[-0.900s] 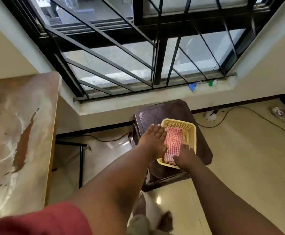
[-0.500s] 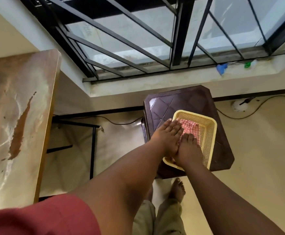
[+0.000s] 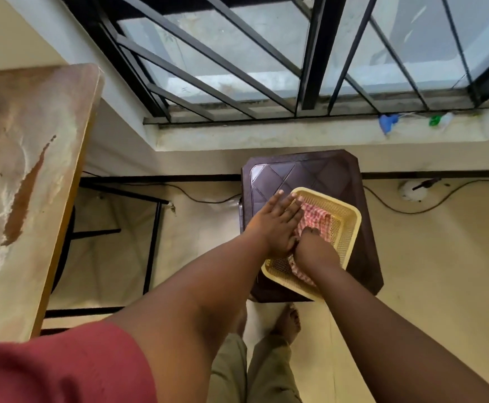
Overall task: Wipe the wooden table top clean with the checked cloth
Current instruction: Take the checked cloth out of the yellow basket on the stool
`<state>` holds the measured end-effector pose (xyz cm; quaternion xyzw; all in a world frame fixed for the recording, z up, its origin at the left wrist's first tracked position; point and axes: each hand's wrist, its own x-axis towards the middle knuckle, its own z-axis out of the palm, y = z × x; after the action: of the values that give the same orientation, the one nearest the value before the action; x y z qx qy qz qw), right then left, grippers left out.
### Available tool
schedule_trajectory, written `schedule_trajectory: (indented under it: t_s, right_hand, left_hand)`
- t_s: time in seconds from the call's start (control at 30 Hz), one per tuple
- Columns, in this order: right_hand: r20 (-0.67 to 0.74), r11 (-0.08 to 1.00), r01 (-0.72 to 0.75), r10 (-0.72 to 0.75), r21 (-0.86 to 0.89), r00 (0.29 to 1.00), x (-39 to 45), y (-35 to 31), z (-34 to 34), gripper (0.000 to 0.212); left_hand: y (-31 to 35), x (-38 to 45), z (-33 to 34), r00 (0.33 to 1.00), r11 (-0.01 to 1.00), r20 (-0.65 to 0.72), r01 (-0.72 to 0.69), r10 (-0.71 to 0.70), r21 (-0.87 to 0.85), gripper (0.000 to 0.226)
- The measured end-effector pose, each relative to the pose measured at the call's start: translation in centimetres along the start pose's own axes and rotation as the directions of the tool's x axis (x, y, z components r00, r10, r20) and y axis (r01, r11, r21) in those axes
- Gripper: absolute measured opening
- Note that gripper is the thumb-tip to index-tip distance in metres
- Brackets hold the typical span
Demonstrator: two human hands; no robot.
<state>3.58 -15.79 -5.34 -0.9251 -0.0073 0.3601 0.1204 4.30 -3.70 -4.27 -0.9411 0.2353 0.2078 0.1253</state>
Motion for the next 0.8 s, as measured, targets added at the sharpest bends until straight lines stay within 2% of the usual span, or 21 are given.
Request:
schedule_trajectory:
  t_s: [0.1, 0.13, 0.2, 0.23, 0.27, 0.33, 0.43, 0.53, 0.6, 0.7, 0.8]
  right_hand:
    - [-0.009, 0.994, 0.086, -0.085, 0.069, 0.996, 0.0, 0.7, -2.2, 0.031]
    - [0.001, 0.986, 0.070, -0.071, 0.153, 0.997, -0.4, 1.7, -2.6, 0.030]
    - [-0.005, 0.940, 0.109, -0.114, 0.323, 0.994, -1.1, 1.4, -4.8, 0.033]
    - [0.015, 0.890, 0.034, -0.046, 0.455, 0.999, -2.0, 2.4, -5.5, 0.035]
    - [0.034, 0.842, -0.005, -0.016, 0.539, 0.999, -2.5, 2.1, -6.3, 0.037]
    - [0.089, 0.758, -0.151, 0.122, 0.635, 0.989, -3.3, 2.5, -7.3, 0.036]
    - [0.058, 0.810, -0.171, 0.168, 0.561, 0.984, -4.7, 0.1, -8.2, 0.033]
    - [0.001, 0.870, 0.002, -0.003, 0.493, 1.000, -6.8, -4.3, -9.0, 0.033]
    - [0.002, 0.848, 0.106, -0.125, 0.520, 0.992, -8.4, -8.0, -9.4, 0.034]
    - [0.038, 0.789, 0.173, -0.241, 0.589, 0.970, -10.0, -13.8, -9.1, 0.030]
    - [0.077, 0.783, 0.225, -0.327, 0.580, 0.942, -11.5, -19.1, -8.6, 0.024]
  left_hand:
    - [-1.3, -1.2, -1.4, 0.999, 1.000, -0.026, 0.019, -0.019, -0.008, 0.070]
    - [-1.1, -1.4, -1.8, 1.000, 1.000, -0.019, 0.001, -0.001, -0.019, 0.071]
    - [-2.9, -3.4, -2.7, 0.995, 0.996, -0.046, 0.082, -0.084, -0.046, 0.070]
    - [-2.7, -3.4, -3.0, 0.997, 0.996, -0.041, 0.070, -0.072, -0.058, 0.070]
    - [-3.8, -4.6, -3.2, 0.991, 0.991, -0.051, 0.117, -0.121, -0.066, 0.069]
    - [-5.1, -6.0, -4.0, 0.985, 0.987, -0.070, 0.156, -0.158, -0.039, 0.068]
    - [-7.8, -9.7, -4.3, 0.954, 0.959, -0.107, 0.275, -0.281, -0.065, 0.067]
    - [-9.7, -13.4, -3.9, 0.911, 0.912, -0.093, 0.386, -0.401, -0.141, 0.067]
    - [-10.6, -15.7, -3.6, 0.884, 0.880, -0.072, 0.445, -0.461, -0.166, 0.067]
    - [-11.6, -19.4, -2.8, 0.830, 0.818, -0.052, 0.534, -0.555, -0.213, 0.068]
    - [-12.6, -22.7, -1.8, 0.787, 0.767, -0.032, 0.591, -0.617, -0.251, 0.068]
